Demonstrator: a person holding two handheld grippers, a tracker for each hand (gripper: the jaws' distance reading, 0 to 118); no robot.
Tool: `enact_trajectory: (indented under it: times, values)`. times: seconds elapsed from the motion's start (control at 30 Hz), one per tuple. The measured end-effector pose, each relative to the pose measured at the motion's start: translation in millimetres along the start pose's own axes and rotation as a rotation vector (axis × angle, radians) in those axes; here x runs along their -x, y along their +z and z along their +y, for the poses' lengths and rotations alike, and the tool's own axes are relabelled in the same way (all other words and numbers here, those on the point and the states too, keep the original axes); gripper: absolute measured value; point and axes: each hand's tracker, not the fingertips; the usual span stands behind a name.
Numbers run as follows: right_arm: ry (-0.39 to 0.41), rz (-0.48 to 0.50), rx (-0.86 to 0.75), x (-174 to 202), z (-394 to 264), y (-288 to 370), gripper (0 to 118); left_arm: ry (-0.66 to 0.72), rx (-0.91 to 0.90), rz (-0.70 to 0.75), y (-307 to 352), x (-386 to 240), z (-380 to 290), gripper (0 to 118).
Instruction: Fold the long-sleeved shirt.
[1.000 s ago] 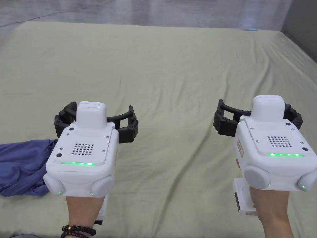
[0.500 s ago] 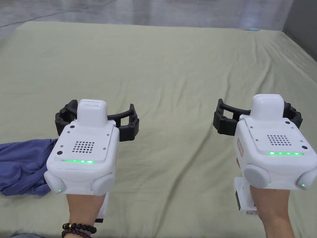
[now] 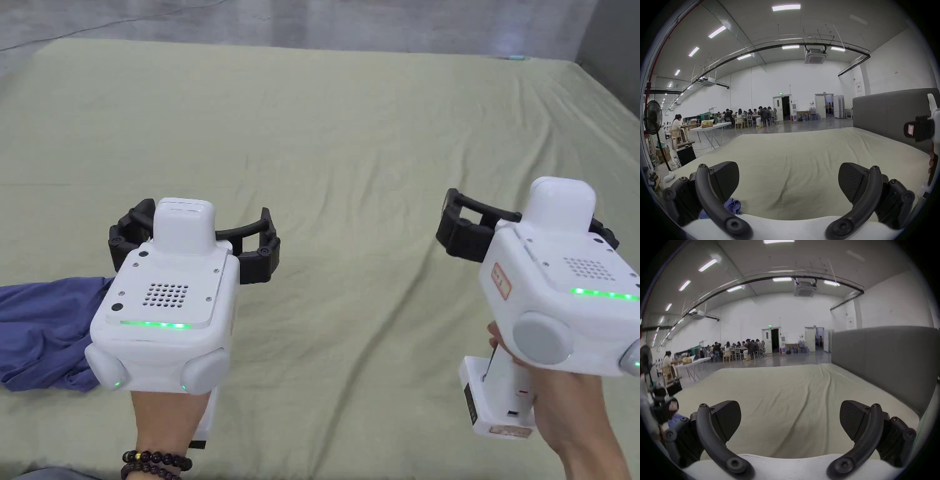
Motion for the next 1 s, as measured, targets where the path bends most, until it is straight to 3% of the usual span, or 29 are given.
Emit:
enact_trajectory:
  times: [0.2,0.37,0.57,0.93,1.0]
  values:
    - [-0.077,-0.019,0.022,-3.9,12.6,5.5,118,-0.003,0.004,0.007,0.5,2.0,-0.4,118]
    - [0.004,-0.036,0.036,0.4,12.6,6.7,118,-0.002,0.006,0.008,-0.3,2.5,-0.3,118]
    - [0.125,-0.191,0.071,15.9,2.2,-1.6,118,-0.01,0.01,0.002,-1.1,0.8,-1.1,118]
    - [0.054,-0.202,0.107,14.0,1.4,-2.3,118,-0.01,0.014,0.015,-0.7,3.7,-3.6,118]
    - [0.099,-0.129,0.139,13.2,3.1,-2.3,118,-0.008,0.014,0.014,-0.7,4.1,-3.7,118]
